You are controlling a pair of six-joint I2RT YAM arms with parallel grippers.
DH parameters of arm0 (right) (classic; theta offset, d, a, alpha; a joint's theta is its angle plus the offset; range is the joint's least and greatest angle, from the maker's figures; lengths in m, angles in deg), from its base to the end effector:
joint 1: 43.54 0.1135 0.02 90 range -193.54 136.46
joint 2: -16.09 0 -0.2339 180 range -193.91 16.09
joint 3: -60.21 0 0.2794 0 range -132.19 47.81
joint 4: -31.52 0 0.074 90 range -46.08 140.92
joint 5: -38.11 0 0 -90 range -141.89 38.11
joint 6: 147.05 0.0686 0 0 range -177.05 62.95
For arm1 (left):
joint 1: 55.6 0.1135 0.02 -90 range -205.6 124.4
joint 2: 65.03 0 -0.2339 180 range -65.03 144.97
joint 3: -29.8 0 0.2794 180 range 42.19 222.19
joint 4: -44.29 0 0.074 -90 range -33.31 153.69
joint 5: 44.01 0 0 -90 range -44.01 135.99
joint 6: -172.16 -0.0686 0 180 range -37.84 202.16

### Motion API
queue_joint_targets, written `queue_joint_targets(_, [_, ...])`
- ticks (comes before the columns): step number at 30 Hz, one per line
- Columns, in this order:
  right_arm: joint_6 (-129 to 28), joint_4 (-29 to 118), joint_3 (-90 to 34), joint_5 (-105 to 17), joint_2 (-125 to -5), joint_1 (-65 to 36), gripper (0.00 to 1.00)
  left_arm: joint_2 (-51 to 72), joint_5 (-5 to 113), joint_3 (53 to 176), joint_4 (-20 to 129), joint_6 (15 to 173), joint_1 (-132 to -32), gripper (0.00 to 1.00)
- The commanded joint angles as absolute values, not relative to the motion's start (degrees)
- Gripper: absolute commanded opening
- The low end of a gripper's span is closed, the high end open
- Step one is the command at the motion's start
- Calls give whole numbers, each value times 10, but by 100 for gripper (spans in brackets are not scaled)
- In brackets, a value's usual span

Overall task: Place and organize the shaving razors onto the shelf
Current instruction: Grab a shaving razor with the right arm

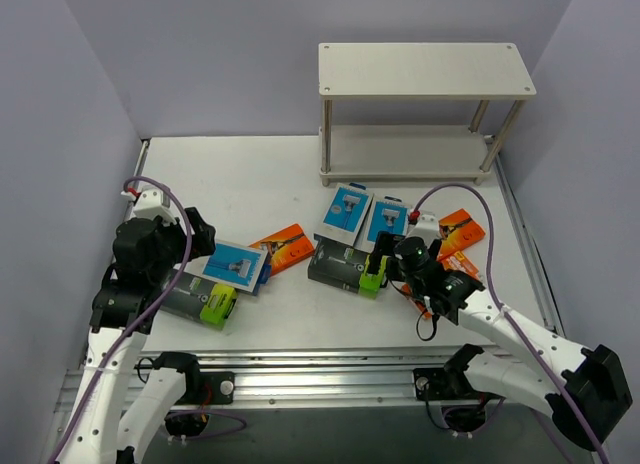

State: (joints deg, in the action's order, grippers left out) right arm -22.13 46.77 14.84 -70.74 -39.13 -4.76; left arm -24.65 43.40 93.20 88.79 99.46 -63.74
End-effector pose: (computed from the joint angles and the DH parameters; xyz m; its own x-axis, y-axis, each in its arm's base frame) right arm 0.2381 0.1629 0.1989 -0.4799 0.3094 -0.8210 -0.1097 0.9073 0.4060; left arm 0.2297 -0.0297 0.3221 -0.3758 -0.2463 -0.8934 -0.0125 0.9653 -0.2609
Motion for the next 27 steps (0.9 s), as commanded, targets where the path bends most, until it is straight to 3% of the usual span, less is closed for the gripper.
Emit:
queue_joint_targets(1, [-186,445,156,-703,-407,-75,100,-247,450,945,868,986,-634,93])
queue_joint_targets(7, [-180,410,167,-602,-439,-160,97,-240,460,944,864,987,-634,96])
queue_joint_targets(27, [-127,309,259,-515,-455,-169,96,-235,507,939,854,989,-634,97])
